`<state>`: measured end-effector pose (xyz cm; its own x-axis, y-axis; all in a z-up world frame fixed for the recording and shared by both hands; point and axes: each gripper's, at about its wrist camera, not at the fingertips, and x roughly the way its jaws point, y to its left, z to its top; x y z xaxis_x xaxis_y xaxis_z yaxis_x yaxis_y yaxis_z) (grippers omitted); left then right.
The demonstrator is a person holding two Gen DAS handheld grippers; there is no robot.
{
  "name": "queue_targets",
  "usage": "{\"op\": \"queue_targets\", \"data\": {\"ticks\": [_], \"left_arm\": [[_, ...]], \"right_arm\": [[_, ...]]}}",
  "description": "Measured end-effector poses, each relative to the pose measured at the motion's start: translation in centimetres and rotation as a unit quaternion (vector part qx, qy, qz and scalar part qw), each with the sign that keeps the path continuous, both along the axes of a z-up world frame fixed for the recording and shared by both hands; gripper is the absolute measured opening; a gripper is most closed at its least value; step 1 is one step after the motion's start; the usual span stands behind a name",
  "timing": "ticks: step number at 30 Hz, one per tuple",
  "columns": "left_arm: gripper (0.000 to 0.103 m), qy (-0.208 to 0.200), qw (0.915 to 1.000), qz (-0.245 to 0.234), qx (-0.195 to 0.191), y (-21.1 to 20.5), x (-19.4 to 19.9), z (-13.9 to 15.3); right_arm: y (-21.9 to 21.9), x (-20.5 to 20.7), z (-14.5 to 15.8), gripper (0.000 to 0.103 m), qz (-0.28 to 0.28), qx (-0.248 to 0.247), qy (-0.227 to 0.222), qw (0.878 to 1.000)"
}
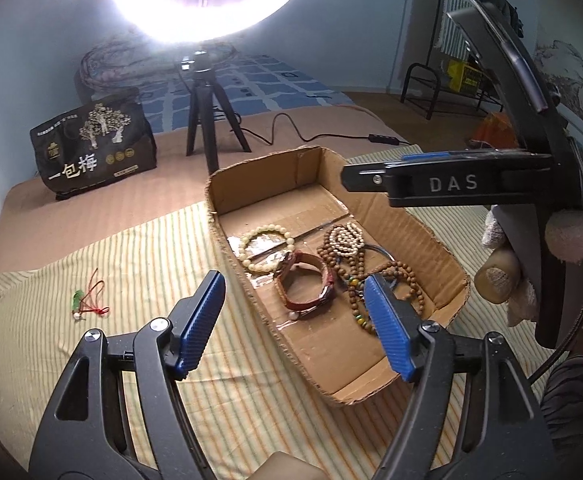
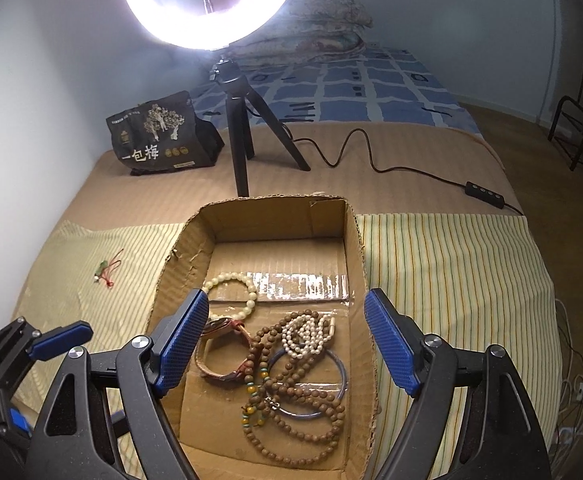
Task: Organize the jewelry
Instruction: 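Move both tools from the box back over the green pendant on red cord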
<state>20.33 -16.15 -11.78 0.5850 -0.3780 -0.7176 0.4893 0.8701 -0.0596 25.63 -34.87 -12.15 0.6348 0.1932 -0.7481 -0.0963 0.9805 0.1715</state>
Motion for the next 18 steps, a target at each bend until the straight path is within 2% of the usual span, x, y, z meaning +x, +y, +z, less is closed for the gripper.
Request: {"op": "queue_targets", "data": {"ticks": [11,18], "left_arm": [[0.074,-0.003,0.9992,0.038,-0.004,5.2,0.6,0.5],[0.074,0.004,0.9967,0.081,-0.006,9.9,1.2,-0.1]], "right_arm": [[1.2,-0.5,0.9,0.080,-0.012,0.017,-0.019,1.000],[2.7,-0.7,1.8,0.080,-0.009,0.035,-0.049,0.998]]}}
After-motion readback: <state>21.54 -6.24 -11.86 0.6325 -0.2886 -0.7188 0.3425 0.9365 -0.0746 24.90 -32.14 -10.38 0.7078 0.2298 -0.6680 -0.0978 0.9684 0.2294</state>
